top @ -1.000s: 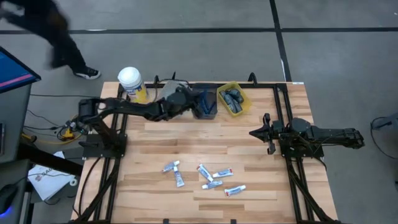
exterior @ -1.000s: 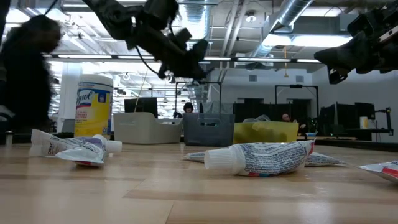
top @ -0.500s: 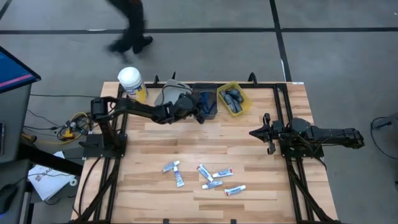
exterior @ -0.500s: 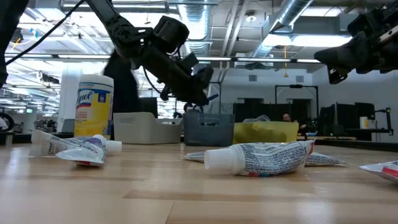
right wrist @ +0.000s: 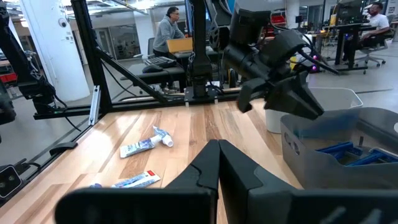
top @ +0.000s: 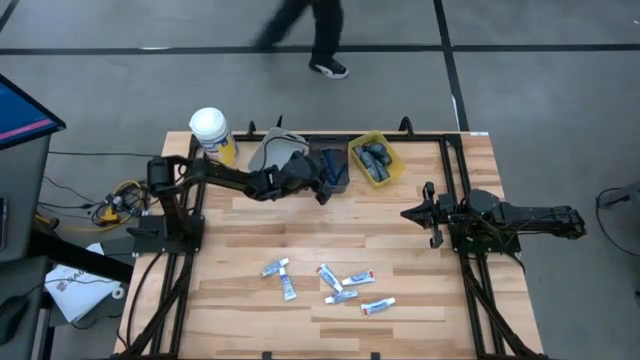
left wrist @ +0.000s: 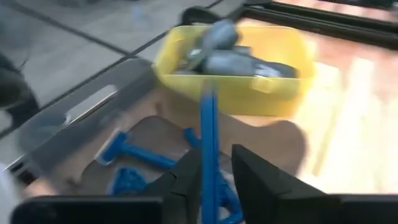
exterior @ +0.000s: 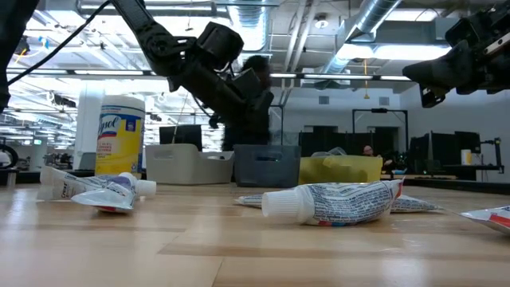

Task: Pick & Place Travel size toiletries
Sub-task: Put the razor into the black bin, then put the toothpaste into the gray bin

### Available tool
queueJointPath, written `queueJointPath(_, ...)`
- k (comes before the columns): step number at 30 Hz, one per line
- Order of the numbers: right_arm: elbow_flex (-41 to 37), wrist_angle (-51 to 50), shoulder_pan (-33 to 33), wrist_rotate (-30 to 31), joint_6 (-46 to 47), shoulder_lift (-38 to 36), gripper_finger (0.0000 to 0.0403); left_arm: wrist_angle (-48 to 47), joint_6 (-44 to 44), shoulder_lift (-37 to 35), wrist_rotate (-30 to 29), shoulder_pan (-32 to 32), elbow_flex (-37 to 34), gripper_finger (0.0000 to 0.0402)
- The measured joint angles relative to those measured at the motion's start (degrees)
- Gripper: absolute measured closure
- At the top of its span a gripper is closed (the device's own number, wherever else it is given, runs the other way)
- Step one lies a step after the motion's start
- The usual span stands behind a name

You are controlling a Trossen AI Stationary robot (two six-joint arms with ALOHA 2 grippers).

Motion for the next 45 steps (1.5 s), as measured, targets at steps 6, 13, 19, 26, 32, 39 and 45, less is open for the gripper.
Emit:
queueJointPath(6, -0.02, 0.0, 0.0, 0.01, 0.0, 0.0, 0.0403, 0.8, 1.75, 0.0, 2.84, -0.65, 0.02, 0.0248)
queueJointPath(13, -0.01, 0.0, 0.02, 0.0, 0.0, 0.0, 0.0403, -3.28, 4.86, -10.24, 2.71, -3.45, 0.38, 0.0199)
queueJointPath(19, -0.02, 0.02, 0.02, -0.01, -0.01, 0.0, 0.0403, -24.66, 6.16, -26.25, 2.67, -10.73, 0.46, 0.0207)
queueJointPath(26, -0.01, 0.01, 0.02, 0.0, -0.02, -0.01, 0.0403, -45.13, -6.19, -37.84, 2.48, -24.14, -1.15, 0.0208)
queueJointPath(32, -0.01, 0.01, 0.0, 0.0, 0.0, 0.0, 0.0403, -52.09, -20.35, -38.13, 2.45, -36.84, -6.25, 0.0219)
queueJointPath(39, -0.01, 0.01, 0.0, -0.01, -0.01, -0.01, 0.0403, -51.5, -28.36, -33.4, -1.17, -44.05, -11.45, 0.0228)
queueJointPath(45, -0.02, 0.01, 0.02, -0.01, -0.02, 0.0, 0.0403, -42.75, -24.94, -27.85, 2.04, -40.48, -11.43, 0.0216)
